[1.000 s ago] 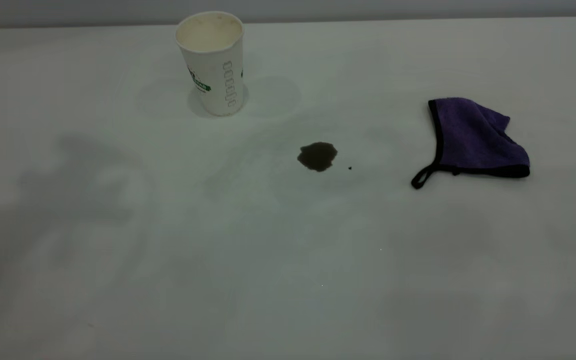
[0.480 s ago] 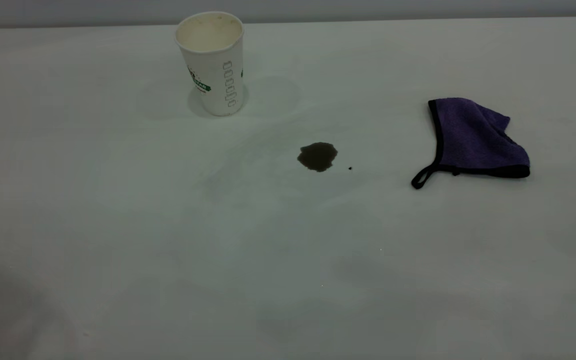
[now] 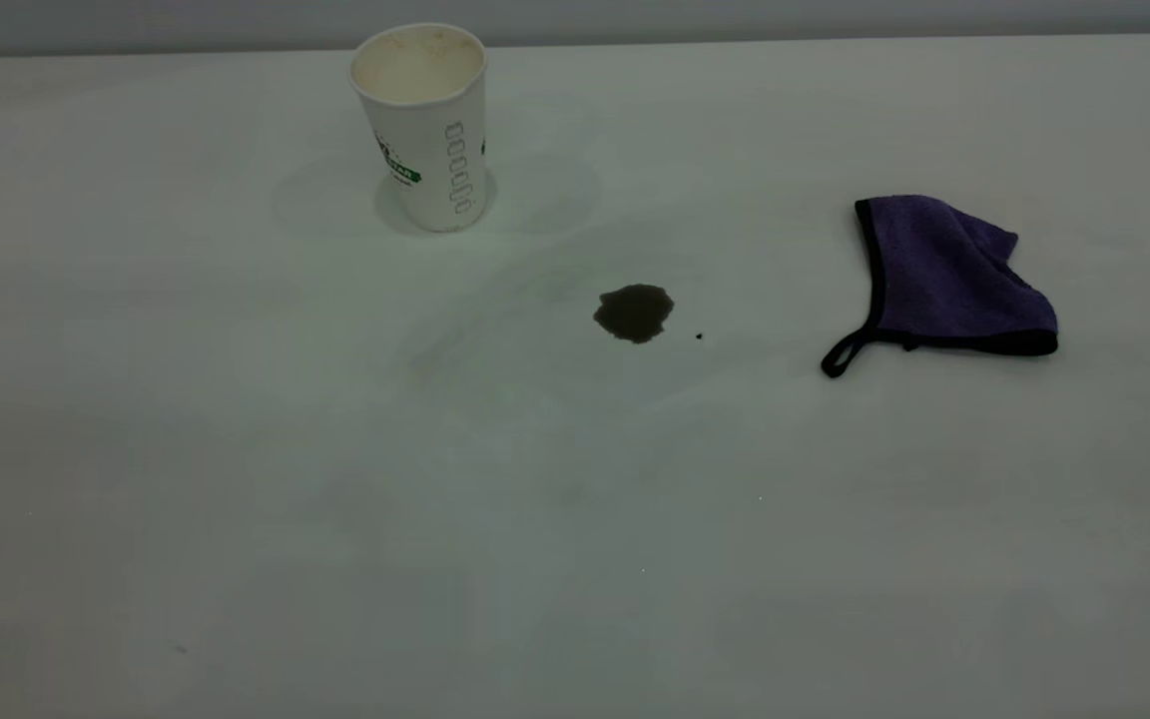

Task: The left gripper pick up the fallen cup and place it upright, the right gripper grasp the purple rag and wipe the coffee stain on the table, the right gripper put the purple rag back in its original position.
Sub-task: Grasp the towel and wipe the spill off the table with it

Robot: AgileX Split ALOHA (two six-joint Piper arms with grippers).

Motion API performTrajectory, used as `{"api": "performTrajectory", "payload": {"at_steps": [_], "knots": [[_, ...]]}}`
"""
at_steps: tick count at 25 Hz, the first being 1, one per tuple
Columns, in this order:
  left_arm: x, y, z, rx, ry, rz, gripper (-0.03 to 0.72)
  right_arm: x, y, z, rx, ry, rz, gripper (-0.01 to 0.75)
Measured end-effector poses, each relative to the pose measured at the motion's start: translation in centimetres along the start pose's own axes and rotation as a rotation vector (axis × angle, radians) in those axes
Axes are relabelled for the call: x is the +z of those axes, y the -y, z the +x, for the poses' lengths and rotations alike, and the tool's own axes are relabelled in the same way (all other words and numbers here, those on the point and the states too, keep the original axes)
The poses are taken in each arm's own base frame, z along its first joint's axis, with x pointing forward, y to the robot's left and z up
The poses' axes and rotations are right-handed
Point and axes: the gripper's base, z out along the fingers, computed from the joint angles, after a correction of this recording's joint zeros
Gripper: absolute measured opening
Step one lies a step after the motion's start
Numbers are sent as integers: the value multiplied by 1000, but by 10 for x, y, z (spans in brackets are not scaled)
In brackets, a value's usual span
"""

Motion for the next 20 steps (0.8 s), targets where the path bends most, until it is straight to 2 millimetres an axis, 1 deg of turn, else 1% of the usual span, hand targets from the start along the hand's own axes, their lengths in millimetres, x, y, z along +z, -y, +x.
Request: {"api": "performTrajectory", "payload": {"at_steps": [4,7,11,16,20], "knots": [[1,1,22,-2,75,-34,319,0,0,0,0,0,0,588],[2,1,34,3,133,-63,319,0,0,0,0,0,0,588],[-2,1,43,-15,217,-90,319,0,0,0,0,0,0,588],[-7,-2,52,-73,282,-145,319,0,0,0,0,0,0,588],[-10,-2,58,-87,326,-161,319,0,0,0,1,0,0,588]]}}
